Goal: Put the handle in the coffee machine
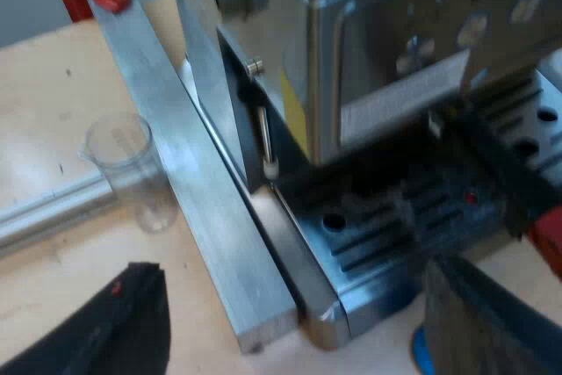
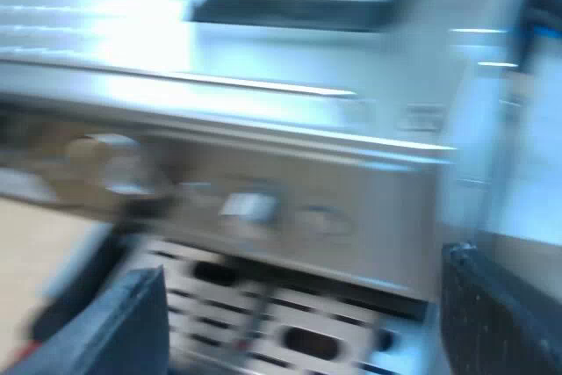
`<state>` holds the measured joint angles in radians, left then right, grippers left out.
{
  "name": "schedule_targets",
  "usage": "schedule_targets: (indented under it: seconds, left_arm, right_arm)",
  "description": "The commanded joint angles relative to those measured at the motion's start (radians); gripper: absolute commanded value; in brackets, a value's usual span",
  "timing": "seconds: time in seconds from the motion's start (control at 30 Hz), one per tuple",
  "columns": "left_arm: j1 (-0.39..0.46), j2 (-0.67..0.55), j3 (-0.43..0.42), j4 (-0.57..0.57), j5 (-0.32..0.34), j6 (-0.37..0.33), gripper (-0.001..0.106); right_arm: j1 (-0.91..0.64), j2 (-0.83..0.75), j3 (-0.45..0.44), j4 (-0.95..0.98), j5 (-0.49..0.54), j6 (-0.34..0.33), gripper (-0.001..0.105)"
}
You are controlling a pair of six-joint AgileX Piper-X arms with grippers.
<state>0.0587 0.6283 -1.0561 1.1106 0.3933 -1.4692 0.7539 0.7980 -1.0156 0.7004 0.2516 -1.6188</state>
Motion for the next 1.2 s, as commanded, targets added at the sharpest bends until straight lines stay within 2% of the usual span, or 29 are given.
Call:
schedule_targets:
  seconds: [0.03, 0.2, 0.27, 0.43, 0.63, 0.7, 0.8, 0.87, 0.97, 1.07, 1.2]
  left_arm:
    - [0.003, -0.004, -0.031, -0.024, 0.000, -0.023, 0.064]
    - [0.003, -0.004, -0.056, -0.042, 0.007, -0.039, 0.064]
    - [0.003, -0.004, -0.059, -0.050, 0.014, -0.054, 0.064]
    - [0.003, -0.004, -0.059, -0.080, 0.119, -0.065, 0.064]
    - [0.003, -0.004, -0.059, -0.071, 0.121, -0.070, 0.064]
    - [0.003, -0.004, -0.059, -0.053, 0.101, -0.079, 0.064]
    - [0.003, -0.022, -0.057, -0.034, -0.014, -0.087, 0.064]
    - [0.003, -0.043, -0.057, -0.034, -0.049, -0.087, 0.064]
    - [0.003, -0.094, -0.057, -0.031, -0.052, -0.087, 0.063]
    - [0.003, -0.181, -0.049, -0.031, -0.052, -0.059, 0.063]
    - [0.003, -0.286, -0.018, -0.031, -0.052, -0.018, 0.063]
  right_arm:
    - [-0.109, -0.006, -0.035, 0.079, -0.060, -0.037, 0.066]
    - [-0.291, -0.006, -0.038, 0.143, -0.151, -0.042, 0.066]
    - [-0.360, -0.006, -0.038, 0.176, -0.155, -0.045, 0.066]
    - [-0.525, -0.019, -0.038, 0.256, -0.161, -0.081, 0.066]
    - [-0.628, -0.061, -0.038, 0.293, -0.166, -0.143, 0.066]
    - [-0.666, -0.097, -0.038, 0.314, -0.166, -0.159, 0.066]
    - [-0.696, -0.177, -0.038, 0.336, -0.158, -0.176, 0.066]
    - [-0.696, -0.223, -0.038, 0.336, -0.158, -0.177, 0.066]
    - [-0.696, -0.298, -0.038, 0.336, -0.156, -0.177, 0.066]
    - [-0.696, -0.376, -0.038, 0.336, -0.151, -0.181, 0.066]
    - [-0.696, -0.483, -0.038, 0.336, -0.151, -0.221, 0.066]
